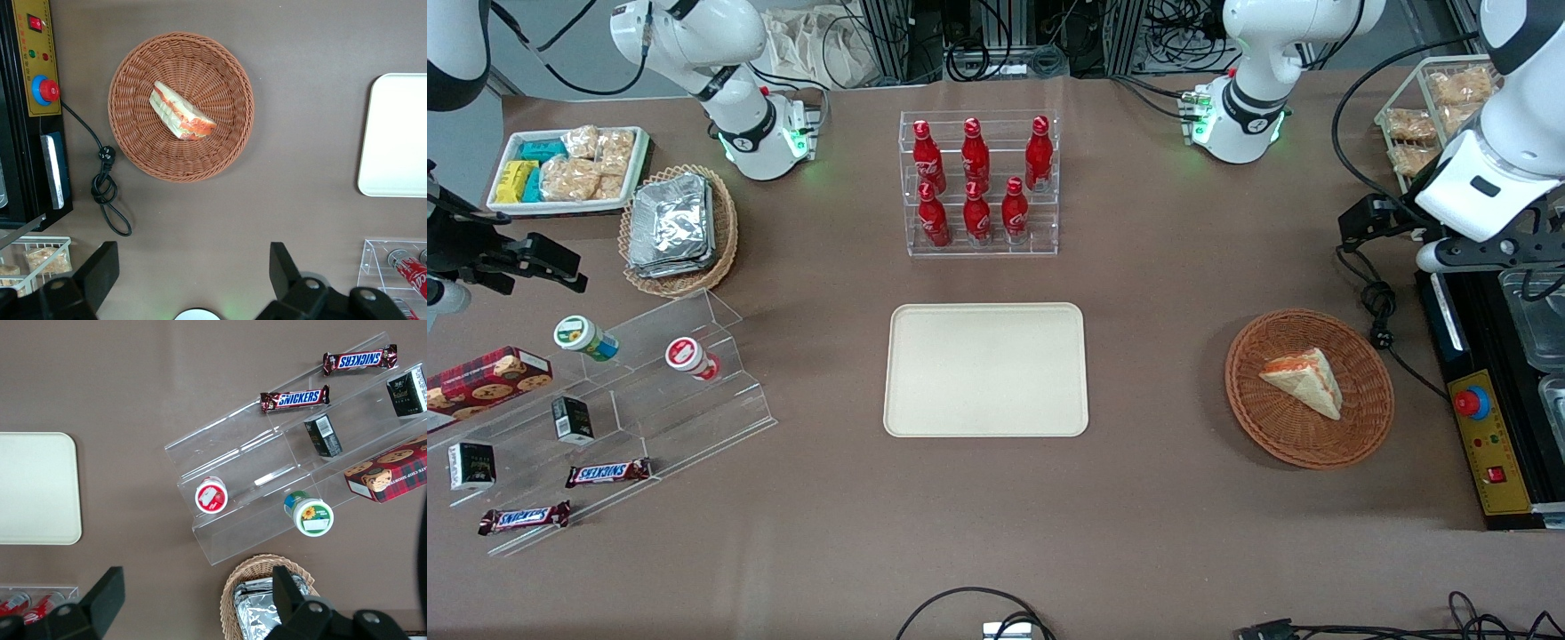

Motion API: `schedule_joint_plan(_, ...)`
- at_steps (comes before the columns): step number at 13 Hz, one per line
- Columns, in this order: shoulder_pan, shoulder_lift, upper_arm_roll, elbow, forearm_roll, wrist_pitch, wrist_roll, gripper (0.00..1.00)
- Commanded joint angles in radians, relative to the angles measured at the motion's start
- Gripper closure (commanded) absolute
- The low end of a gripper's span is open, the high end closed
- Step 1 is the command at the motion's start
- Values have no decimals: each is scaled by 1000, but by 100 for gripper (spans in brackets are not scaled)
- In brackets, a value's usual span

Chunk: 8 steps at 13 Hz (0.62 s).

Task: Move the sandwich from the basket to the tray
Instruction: 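Lower the open left gripper over the wrapped sandwich in the wicker basket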

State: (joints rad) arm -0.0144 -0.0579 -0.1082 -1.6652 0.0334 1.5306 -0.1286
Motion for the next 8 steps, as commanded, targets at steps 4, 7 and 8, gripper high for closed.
schedule_joint_plan(4, 13, 7, -7, 19, 7, -12, 3, 0)
schedule_joint_plan(7, -16, 12, -2, 13, 31, -4, -6, 0)
schedule_joint_plan(8, -16, 21, -2, 15, 37, 0, -20, 0)
